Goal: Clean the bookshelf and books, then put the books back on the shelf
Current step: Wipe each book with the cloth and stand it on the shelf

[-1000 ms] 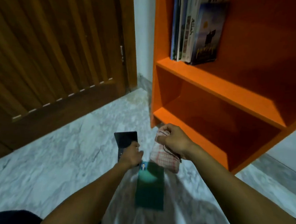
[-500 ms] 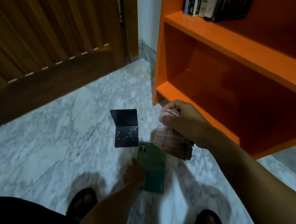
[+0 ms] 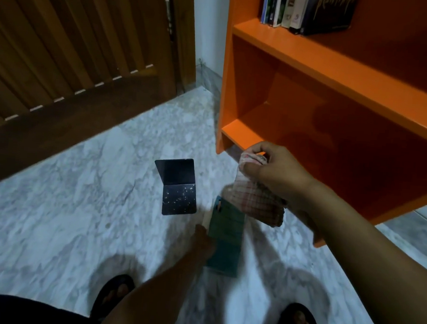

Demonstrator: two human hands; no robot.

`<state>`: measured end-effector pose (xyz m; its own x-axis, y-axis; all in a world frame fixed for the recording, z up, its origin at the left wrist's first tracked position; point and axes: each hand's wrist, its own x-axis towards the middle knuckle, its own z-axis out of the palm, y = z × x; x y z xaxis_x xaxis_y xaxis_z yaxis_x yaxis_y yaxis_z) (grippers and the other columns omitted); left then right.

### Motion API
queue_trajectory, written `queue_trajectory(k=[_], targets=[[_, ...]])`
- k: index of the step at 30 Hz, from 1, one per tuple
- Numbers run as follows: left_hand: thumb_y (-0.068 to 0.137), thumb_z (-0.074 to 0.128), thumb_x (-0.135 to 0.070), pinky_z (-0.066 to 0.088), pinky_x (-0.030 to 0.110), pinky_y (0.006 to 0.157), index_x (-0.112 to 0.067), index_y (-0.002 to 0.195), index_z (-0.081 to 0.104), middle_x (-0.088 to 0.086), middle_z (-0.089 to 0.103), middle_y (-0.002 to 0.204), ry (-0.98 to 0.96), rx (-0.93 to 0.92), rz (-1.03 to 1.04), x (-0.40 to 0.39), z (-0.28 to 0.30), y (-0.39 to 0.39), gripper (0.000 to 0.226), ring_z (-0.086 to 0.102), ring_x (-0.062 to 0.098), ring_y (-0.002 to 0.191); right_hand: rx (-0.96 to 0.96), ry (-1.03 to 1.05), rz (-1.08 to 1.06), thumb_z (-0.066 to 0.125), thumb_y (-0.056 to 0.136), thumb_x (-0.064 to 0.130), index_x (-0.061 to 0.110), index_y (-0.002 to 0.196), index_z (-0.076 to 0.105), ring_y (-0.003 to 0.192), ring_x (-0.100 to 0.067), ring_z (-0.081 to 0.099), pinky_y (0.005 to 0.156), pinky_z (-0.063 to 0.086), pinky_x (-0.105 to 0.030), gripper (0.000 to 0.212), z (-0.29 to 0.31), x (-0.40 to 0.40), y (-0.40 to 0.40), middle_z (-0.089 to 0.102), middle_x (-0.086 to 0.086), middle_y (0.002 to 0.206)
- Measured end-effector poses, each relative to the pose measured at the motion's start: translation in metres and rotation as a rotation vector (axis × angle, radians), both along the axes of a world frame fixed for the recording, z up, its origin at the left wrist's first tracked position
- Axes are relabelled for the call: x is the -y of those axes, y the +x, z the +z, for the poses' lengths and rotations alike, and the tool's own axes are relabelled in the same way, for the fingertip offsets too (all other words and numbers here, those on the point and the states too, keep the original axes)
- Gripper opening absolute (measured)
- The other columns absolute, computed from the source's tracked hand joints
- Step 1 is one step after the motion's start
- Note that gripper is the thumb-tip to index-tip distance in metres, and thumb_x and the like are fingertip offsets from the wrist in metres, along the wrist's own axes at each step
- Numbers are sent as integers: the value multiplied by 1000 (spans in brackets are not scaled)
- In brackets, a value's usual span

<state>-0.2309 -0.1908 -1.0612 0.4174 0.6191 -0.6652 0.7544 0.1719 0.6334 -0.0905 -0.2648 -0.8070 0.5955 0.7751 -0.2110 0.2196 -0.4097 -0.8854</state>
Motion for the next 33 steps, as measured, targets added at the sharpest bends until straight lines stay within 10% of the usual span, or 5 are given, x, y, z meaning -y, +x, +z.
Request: queue_trajectory(k=[9,14,18,24,33], targets=[[95,57,-2,51,39,67,-14,93,46,19,62,96,-9,319,-46,-74,147,8,17,62,28,77,158,-192,-137,37,96,-2,14,93,67,53,-25,51,46,37,-28,34,-18,18,14,64,-15,71],[101,52,-6,56,56,89,-14,105,54,19,72,112,-136,475,-63,-93,260,-10,9,71,39,101,42,-236,-223,58,97,40,16,60,57,54,-23,49,55,35,-31,44,-11,22,-4,57,-3,56],[102,51,-9,59,48,83,-15,114,56,15,74,110,-138,572,-56,-84,308,-36,14,73,34,97,-427,84,-95,60,95,47,20,118,70,100,-16,71,84,55,-29,38,23,13,-34,74,4,113],[102,51,-36,59,48,87,-36,124,55,-7,72,115,315,477,-123,-73,320,-57,22,74,16,95,-552,307,-27,57,99,18,9,120,67,104,-22,72,87,60,-33,25,56,10,-57,74,-4,116],[98,57,-11,50,53,101,-18,133,59,11,70,124,-174,832,-68,-74,334,-64,36,66,36,114,-492,357,70,58,96,20,11,122,68,108,-25,70,94,54,-40,28,71,22,-51,73,-7,118]])
